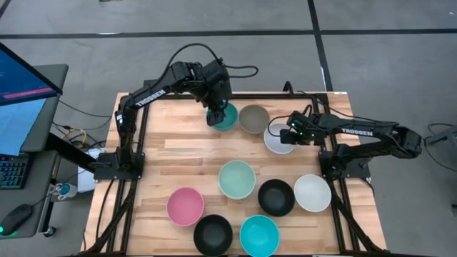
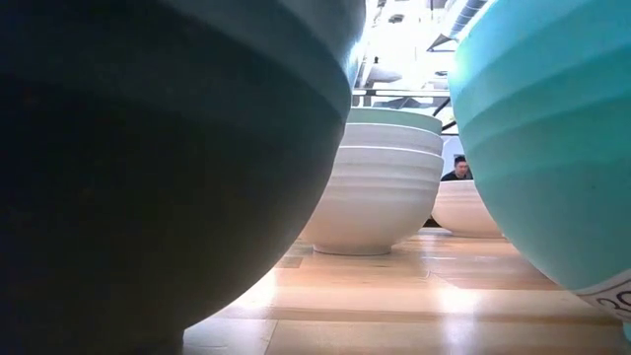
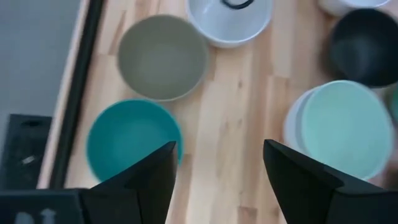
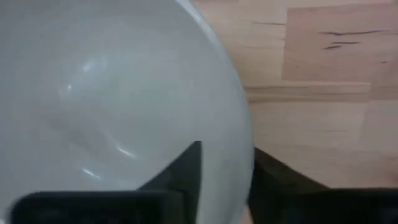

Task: Nest bowls inside each other
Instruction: Stack the top white bowl on the top of the light green bowl

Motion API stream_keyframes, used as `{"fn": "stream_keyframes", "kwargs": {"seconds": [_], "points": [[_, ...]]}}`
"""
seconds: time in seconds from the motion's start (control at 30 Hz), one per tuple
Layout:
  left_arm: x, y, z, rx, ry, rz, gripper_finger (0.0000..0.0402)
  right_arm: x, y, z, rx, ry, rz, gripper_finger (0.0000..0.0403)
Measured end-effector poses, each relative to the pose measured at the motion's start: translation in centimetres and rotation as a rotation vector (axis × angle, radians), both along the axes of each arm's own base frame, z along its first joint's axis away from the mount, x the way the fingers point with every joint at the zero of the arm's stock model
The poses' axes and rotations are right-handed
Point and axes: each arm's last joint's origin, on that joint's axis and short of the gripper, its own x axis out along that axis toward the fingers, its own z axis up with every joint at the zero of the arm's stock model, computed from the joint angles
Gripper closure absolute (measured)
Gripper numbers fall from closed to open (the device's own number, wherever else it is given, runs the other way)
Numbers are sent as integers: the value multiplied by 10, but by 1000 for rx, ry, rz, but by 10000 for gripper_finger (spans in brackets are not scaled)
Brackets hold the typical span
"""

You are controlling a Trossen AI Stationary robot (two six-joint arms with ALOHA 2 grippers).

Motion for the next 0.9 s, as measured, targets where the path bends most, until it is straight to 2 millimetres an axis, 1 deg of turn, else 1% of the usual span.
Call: {"fn": "stream_keyframes", "kwargs": {"seconds": [0.07,0.13,0.17,0.23,0.33,0.47,0.53,0.6,0.7,0.77,0.83,0.9], "points": [[-1,2,2,-24,-21,-8,172,-1,0,3,-9,-17,0,326],[-4,5,3,-20,-38,-9,172,-1,0,9,-28,-45,1,369],[-8,8,4,-11,-57,0,172,-1,1,14,-33,-66,1,384],[-14,12,3,-3,-99,23,172,-1,0,25,-56,-110,-5,389],[-31,12,-10,-36,-185,59,172,-5,2,44,-65,-126,-7,381],[-68,-4,-43,-72,-242,164,172,-10,9,66,-41,-124,18,392],[-89,-16,-60,-99,-245,207,172,-7,13,78,-34,-160,54,394],[-105,-29,-71,-123,-280,234,172,2,18,95,-39,-225,93,390],[-128,-45,-75,-137,-335,289,172,21,24,122,-55,-293,156,377],[-141,-52,-76,-122,-347,343,172,35,30,136,-59,-312,210,375],[-151,-57,-76,-101,-361,401,172,51,35,144,-59,-308,273,378],[-158,-61,-75,-99,-382,437,172,64,42,143,-43,-268,329,381]]}}
